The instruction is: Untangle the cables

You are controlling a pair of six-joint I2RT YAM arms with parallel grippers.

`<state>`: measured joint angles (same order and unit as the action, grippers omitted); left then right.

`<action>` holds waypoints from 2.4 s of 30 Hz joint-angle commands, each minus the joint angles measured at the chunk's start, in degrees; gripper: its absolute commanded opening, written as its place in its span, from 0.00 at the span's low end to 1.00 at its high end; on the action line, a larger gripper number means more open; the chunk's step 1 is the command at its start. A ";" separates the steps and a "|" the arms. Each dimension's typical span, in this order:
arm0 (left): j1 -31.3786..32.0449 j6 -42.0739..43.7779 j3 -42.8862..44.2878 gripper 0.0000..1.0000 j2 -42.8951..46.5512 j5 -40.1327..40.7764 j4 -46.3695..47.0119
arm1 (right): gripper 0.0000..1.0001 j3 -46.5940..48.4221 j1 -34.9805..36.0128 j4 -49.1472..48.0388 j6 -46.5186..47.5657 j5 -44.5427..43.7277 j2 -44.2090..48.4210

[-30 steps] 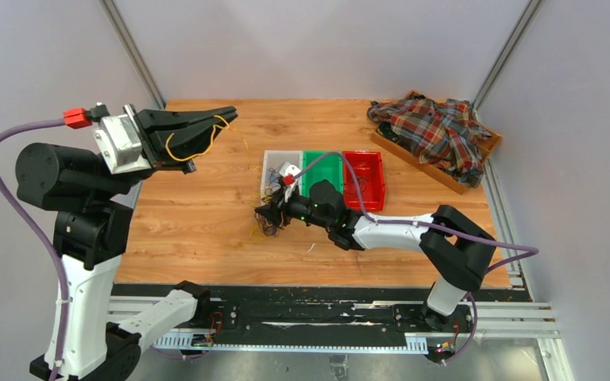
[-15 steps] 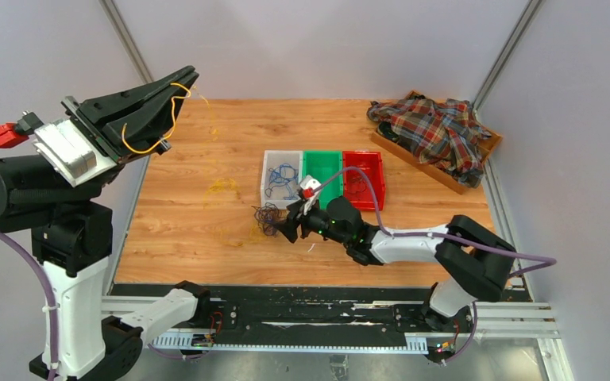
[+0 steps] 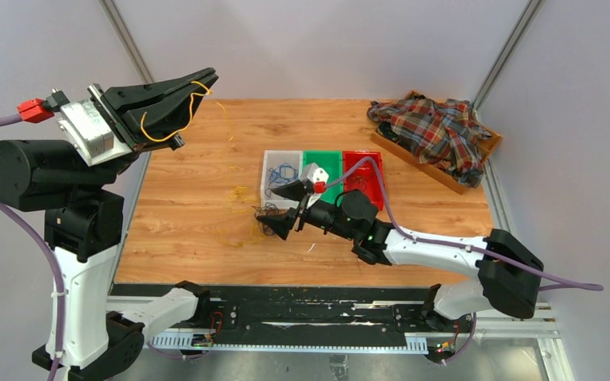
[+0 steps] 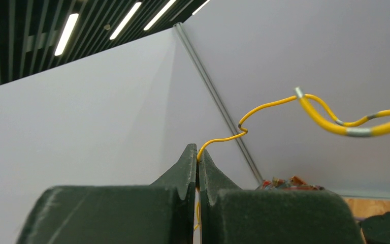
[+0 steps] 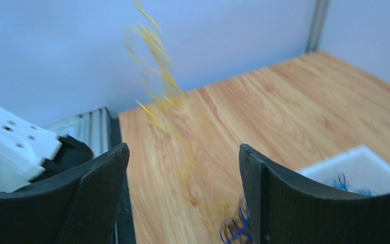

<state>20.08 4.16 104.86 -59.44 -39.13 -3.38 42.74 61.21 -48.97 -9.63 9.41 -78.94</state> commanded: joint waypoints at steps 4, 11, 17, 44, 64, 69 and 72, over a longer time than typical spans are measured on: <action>0.32 -3.45 -0.16 0.01 0.23 -4.68 0.45 | 0.80 14.87 1.78 4.78 8.01 4.64 2.46; 0.32 -5.61 -0.37 0.01 -0.12 -6.05 1.38 | 0.80 26.73 1.74 11.58 14.07 2.06 -3.59; 0.31 -5.85 -0.76 0.00 -0.06 -7.00 1.81 | 0.70 31.00 1.81 15.01 14.11 -2.06 -7.16; 0.30 -2.34 4.09 0.01 -0.88 -4.71 2.45 | 0.29 23.22 2.95 9.65 2.16 1.87 -15.09; 0.26 9.98 26.92 0.00 -10.49 7.17 3.45 | 0.11 -4.50 2.77 -3.42 -5.72 -8.44 -11.37; 0.27 14.24 29.31 0.01 -11.71 10.25 4.78 | 0.10 -9.05 2.77 -5.10 -6.49 -11.05 -9.47; 0.25 15.47 29.02 0.01 -11.59 9.09 4.67 | 0.10 -10.87 2.65 -4.76 -5.80 -13.11 -7.52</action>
<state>20.08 15.92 133.19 -70.59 -31.62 -0.12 33.82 63.11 -50.43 -15.29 0.47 -89.82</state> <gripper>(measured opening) 0.017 0.106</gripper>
